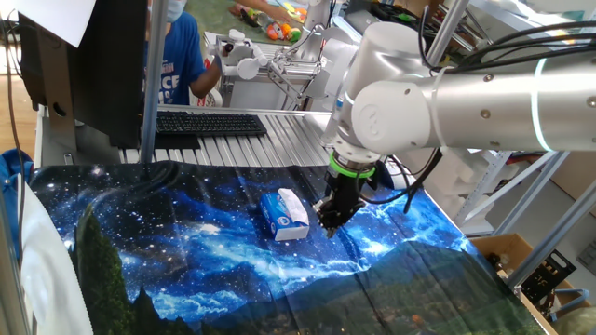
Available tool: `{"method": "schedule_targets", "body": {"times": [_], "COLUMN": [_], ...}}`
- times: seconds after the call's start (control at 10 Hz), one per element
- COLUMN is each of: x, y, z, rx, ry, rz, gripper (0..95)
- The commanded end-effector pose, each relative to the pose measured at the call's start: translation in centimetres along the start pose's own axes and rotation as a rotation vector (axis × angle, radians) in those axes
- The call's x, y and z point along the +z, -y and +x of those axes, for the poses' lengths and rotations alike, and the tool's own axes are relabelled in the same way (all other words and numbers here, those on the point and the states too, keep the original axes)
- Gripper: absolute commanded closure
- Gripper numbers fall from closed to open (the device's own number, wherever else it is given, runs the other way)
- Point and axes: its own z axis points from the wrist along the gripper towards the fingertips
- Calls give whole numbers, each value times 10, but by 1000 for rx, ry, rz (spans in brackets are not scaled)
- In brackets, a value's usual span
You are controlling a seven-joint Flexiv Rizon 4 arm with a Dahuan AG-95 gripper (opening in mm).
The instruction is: Pull out a napkin
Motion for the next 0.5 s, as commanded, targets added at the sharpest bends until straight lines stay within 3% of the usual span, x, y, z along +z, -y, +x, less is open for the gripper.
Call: {"method": "schedule_targets", "body": {"times": [0.1, 0.5], "x": [-1, 0], "y": [0, 0], "z": [1, 4], "rx": [-9, -10], "ry": [3, 11], "rz": [-8, 0], "gripper": [950, 950]}}
